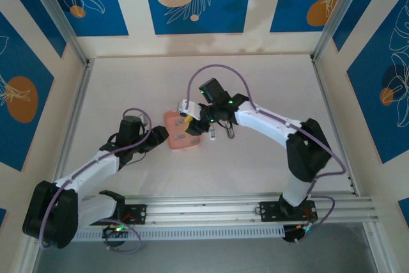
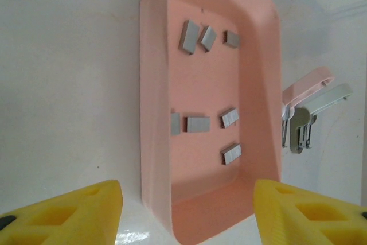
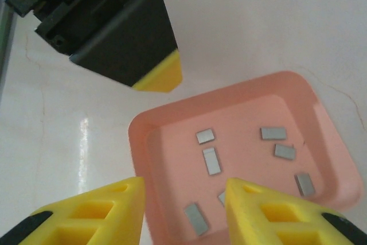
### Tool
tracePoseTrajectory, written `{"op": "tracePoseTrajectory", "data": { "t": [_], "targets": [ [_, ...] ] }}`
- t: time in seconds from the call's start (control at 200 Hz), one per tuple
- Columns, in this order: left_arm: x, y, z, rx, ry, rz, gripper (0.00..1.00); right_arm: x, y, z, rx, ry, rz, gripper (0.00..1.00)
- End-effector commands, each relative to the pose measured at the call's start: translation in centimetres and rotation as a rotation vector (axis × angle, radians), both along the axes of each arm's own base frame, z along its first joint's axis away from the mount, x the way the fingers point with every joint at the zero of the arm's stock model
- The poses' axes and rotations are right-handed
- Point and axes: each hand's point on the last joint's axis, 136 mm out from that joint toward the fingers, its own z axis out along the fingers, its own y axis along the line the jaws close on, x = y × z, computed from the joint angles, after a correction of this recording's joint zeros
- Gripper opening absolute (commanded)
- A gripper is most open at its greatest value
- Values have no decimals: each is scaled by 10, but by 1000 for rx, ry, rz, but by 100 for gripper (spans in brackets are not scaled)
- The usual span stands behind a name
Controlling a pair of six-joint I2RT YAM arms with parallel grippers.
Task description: Load the staples into the stapler
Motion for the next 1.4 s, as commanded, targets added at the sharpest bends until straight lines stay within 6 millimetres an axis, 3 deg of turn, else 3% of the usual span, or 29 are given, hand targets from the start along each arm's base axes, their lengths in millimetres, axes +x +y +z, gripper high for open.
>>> {"op": "tracePoseTrajectory", "data": {
  "t": [0.0, 0.21, 0.545, 1.391],
  "targets": [
    [1, -6, 0, -61, 13, -19, 60, -6, 9, -18, -86, -51, 147, 41],
    [3, 0, -13, -44, 48, -19, 54, 7, 25, -45, -141, -75, 185, 41],
    [6, 6, -28, -51, 73, -6, 54, 21, 33, -86, -277, -89, 238, 42],
    [4, 8, -34, -32, 86, -13, 54, 26, 28, -134, -406, -42, 265, 36]
  ]
}}
